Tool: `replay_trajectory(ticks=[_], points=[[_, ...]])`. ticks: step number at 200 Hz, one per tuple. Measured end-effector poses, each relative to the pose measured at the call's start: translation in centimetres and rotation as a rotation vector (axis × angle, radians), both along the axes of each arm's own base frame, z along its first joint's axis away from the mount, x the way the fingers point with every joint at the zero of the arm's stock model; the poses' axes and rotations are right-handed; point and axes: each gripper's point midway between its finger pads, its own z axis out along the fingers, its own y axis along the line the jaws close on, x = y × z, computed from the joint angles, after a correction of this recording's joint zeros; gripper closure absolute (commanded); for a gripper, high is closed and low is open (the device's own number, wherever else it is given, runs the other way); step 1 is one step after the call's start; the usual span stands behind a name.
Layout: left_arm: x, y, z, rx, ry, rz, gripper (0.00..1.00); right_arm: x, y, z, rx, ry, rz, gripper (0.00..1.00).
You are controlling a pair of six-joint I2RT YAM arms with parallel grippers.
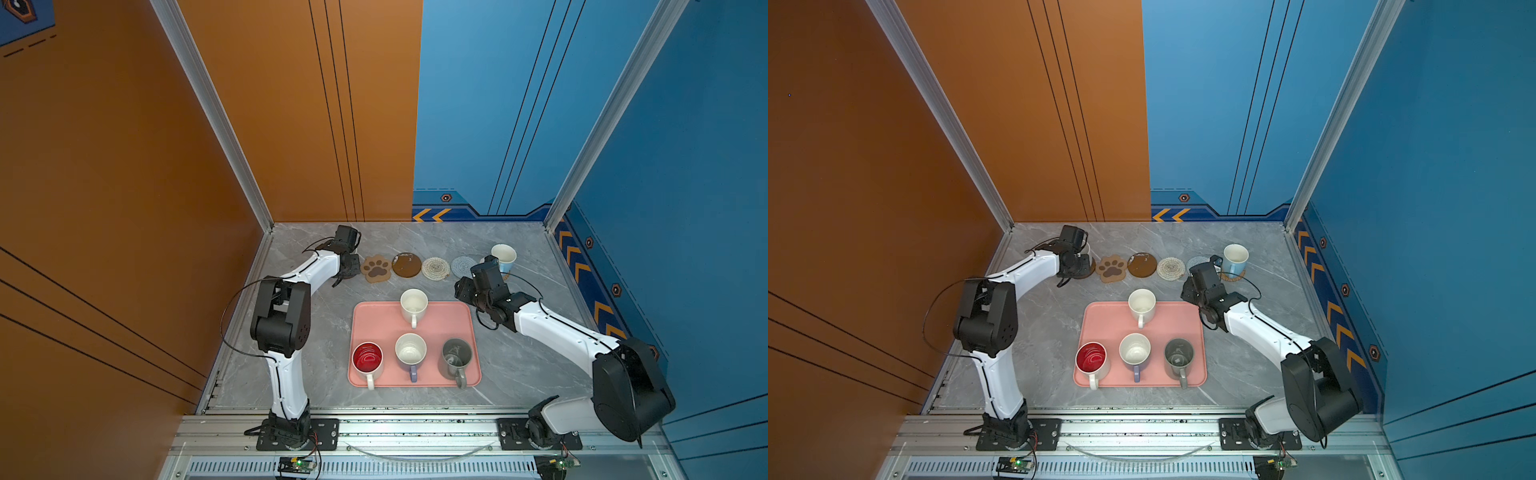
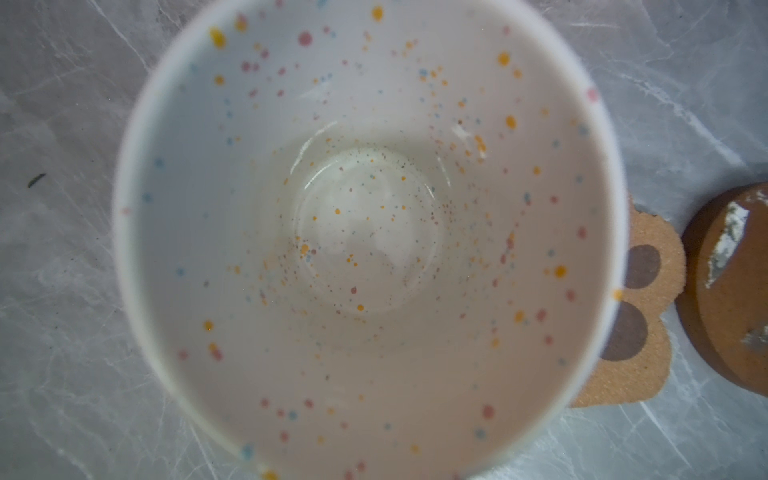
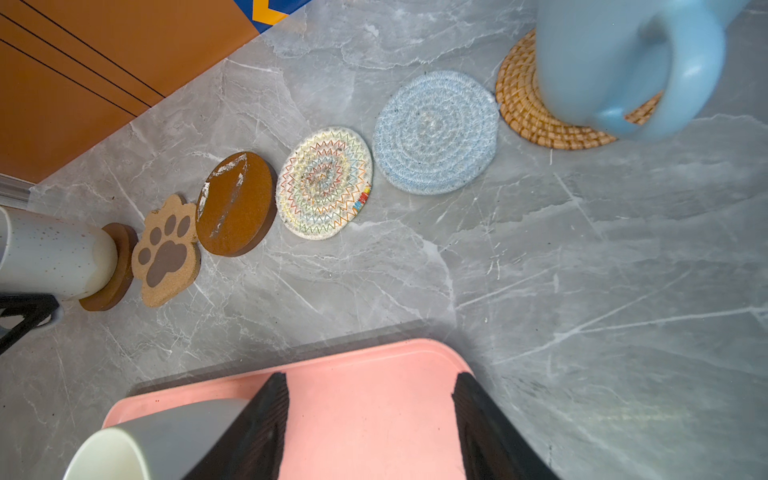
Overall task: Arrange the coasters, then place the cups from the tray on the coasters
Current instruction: 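Lower the speckled white mug onto the round wooden coaster with the left gripper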
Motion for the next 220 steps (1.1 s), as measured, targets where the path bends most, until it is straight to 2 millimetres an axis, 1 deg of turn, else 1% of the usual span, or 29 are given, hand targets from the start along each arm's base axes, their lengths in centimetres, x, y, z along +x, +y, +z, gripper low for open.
replay_trajectory(ticks=[31,45,86,166,220], points=[[0.04,-0.23,-0.03,-0.016,0.0,0.002,1.0,-0.03,-0.02,0.22,0.002,-0.004,0.0,0.38],[0.11,-0.34,-0.02,-0.024,0.0,0.002,0.97,-0.1,-0.05,0.18,0.001,-0.001,0.0,0.38],[0.13,-0.34,-0.02,-0.031,0.001,0.002,0.95,-0.18,-0.1,0.22,0.0,0.0,0.0,0.38],[0.14,-0.2,-0.02,-0.027,0.001,0.004,0.96,-0.49,-0.26,0.31,-0.005,0.007,-0.001,0.38],[0.1,-0.19,-0.06,-0.027,0.002,0.005,0.9,-0.5,-0.27,0.3,-0.005,0.008,-0.001,0.38]])
